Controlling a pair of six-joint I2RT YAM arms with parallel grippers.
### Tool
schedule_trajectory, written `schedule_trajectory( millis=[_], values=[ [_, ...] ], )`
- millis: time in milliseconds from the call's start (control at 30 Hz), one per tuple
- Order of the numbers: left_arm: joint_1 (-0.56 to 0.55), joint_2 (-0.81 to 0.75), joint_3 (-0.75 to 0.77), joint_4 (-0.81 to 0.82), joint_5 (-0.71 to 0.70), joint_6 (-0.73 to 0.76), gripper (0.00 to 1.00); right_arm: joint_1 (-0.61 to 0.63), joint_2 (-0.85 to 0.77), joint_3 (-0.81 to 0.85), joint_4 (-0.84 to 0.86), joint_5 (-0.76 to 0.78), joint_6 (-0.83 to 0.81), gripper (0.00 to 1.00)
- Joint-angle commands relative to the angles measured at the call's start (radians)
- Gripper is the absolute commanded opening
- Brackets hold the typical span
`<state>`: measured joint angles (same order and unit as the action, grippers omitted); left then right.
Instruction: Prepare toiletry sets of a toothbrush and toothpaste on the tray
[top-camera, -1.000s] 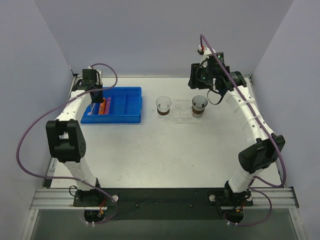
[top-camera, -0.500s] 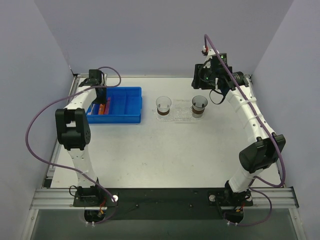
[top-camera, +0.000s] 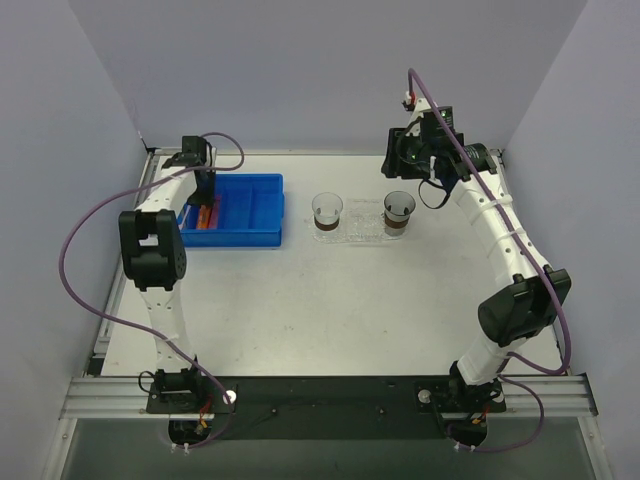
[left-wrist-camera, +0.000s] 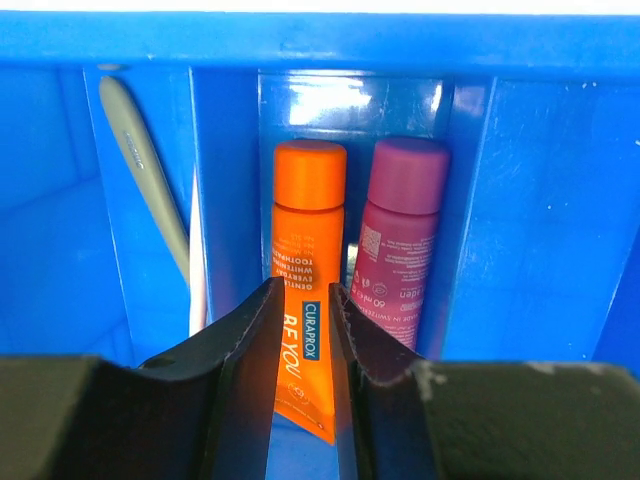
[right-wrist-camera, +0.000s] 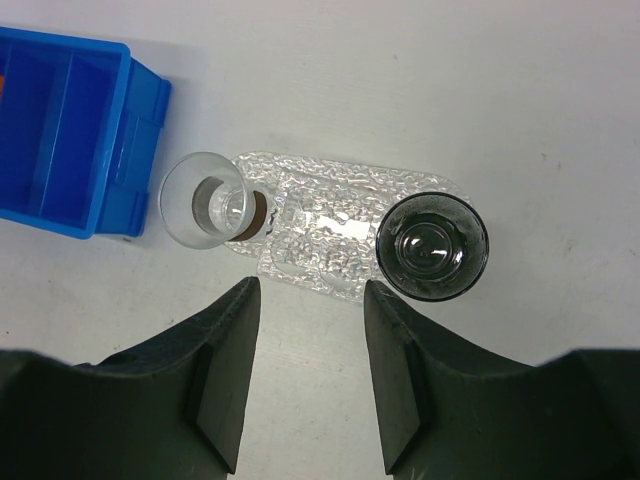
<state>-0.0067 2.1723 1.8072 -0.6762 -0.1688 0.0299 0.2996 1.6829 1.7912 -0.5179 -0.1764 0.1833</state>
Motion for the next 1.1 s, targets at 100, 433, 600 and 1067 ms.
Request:
schedule_trajectory(
  millis=[100,433,600,1067],
  values=[
    [0.001,0.026,0.05,-0.022,-0.031,-0.004,0.37,-0.01,-0.003,0.022,0.024,-0.012,0.01,0.41],
    [0.001,0.038,0.046,-0.028,-0.049,-0.012,0.43,-0.013,0.009,0.027,0.025,-0.025,0.018,0.41],
    [0.001,0.05,0.04,-0.034,-0.057,-0.01,0.43,-0.017,0.006,0.025,0.025,-0.023,0.018,0.41],
    [-0.018,0.089,0.018,-0.031,-0.067,-0.008,0.43,-0.022,0.012,0.028,0.03,-0.035,0.025,0.41]
  ],
)
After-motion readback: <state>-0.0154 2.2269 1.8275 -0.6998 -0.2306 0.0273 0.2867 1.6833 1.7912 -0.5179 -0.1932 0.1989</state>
